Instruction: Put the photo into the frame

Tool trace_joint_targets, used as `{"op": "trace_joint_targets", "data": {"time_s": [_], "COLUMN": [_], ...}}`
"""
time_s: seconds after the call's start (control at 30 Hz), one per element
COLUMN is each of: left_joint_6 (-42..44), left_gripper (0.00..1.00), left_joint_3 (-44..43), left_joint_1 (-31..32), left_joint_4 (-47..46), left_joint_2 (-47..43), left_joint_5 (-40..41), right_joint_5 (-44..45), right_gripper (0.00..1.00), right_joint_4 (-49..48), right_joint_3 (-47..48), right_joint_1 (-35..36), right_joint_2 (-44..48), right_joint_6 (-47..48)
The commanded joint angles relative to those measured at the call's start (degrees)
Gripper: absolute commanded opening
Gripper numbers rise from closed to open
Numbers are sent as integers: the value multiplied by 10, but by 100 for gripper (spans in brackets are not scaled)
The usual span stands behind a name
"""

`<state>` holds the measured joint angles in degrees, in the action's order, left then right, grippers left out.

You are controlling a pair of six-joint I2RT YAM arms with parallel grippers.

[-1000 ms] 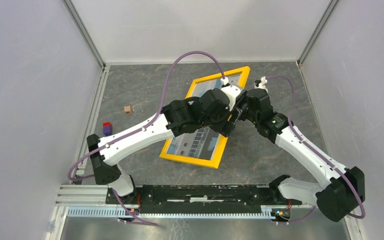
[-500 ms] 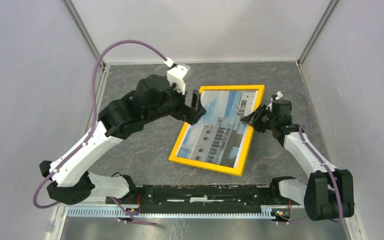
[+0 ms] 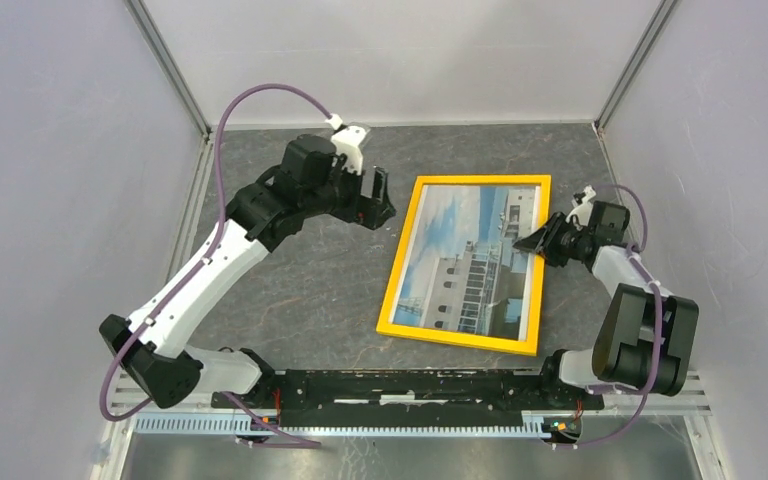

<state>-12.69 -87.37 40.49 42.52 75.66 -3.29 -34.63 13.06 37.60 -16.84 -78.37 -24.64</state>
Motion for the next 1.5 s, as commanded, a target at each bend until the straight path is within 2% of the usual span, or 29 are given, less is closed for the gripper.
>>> {"op": "trace_joint_targets", "data": {"time_s": [0.0, 0.07, 0.17, 0.3, 0.37, 0.43, 0.53, 0.63, 0.8, 0.93, 1.03, 1.1, 1.17, 1.3, 1.4, 1.47], "left_joint_6": [-36, -36, -35, -7, -18, -10, 25, 38, 48, 39, 28, 23, 20, 20, 19, 17], "left_gripper": [98, 98, 99, 100, 100, 100, 100, 100, 100, 100, 100, 100, 100, 100, 100, 100], "left_joint_3": [86, 84, 82, 76, 91, 90, 65, 79, 73, 81, 84, 86, 89, 92, 94, 97], "left_joint_1": [-61, -58, -43, 11, 13, 19, 48, 53, 56, 43, 31, 28, 27, 26, 26, 25], "left_joint_4": [-109, -106, -99, -80, -98, -103, -64, -70, -61, -74, -81, -83, -88, -91, -93, -98], "left_joint_2": [-52, -42, -41, -24, -31, -45, -22, -19, -6, 3, 11, 16, 16, 5, 5, 3], "left_joint_5": [-118, -100, -121, -74, -97, -94, -16, 7, 31, 4, -21, -29, -38, -39, -41, -44], "right_joint_5": [268, 292, 259, 246, 246, 283, 305, 315, 343, 325, 325, 333, 343, 386, 444, 474], "right_gripper": [0, 0, 0, 0, 0, 0, 0, 0, 1, 6, 9, 17, 39, 71, 87, 94], "right_joint_4": [42, 39, 27, -22, -37, -36, -73, -27, -7, -2, -15, -28, -25, -19, 36, 62], "right_joint_3": [36, 31, 30, 17, 43, 94, 144, 248, 345, 374, 342, 315, 297, 263, 277, 275], "right_joint_1": [-35, -52, -82, -110, -112, -114, -113, -113, -112, -112, -112, -112, -112, -105, -93, -86], "right_joint_2": [-13, -16, -25, -33, -58, -93, -132, -207, -292, -346, -350, -341, -331, -293, -268, -239], "right_joint_6": [175, 174, 167, 122, 109, 98, 85, 95, 117, 120, 120, 118, 115, 115, 132, 146]}}
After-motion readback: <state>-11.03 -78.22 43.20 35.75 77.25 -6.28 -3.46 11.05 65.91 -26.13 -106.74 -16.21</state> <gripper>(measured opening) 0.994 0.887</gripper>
